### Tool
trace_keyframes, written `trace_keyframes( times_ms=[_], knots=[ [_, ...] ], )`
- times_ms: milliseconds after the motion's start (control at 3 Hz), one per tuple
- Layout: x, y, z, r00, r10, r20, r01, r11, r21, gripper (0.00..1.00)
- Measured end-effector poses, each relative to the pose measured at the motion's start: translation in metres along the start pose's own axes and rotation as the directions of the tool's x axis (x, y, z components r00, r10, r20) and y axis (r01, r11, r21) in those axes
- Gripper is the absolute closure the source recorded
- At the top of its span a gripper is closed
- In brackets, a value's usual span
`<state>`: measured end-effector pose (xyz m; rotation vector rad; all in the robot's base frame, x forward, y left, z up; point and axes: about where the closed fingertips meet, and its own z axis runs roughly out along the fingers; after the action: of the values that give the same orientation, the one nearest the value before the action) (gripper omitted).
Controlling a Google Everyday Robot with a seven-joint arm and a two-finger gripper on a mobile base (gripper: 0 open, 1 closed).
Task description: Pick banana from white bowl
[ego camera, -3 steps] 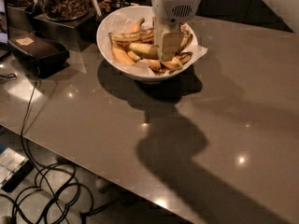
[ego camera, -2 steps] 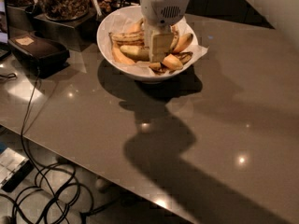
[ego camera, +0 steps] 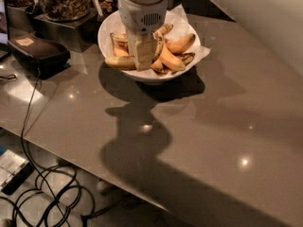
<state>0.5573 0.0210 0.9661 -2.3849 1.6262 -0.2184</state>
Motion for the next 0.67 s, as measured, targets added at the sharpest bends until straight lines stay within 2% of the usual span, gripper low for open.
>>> trace_keyframes(
  times_ms=[333,667],
  knots=[
    [-0.001,-0.001,0.000,1.000,-0.001,0.002,0.001,1.0000,0.004,1.00],
    [-0.032,0.012,-0.009,0.999,-0.053,-0.009,0.053,0.9983,-0.024,1.00]
  ],
)
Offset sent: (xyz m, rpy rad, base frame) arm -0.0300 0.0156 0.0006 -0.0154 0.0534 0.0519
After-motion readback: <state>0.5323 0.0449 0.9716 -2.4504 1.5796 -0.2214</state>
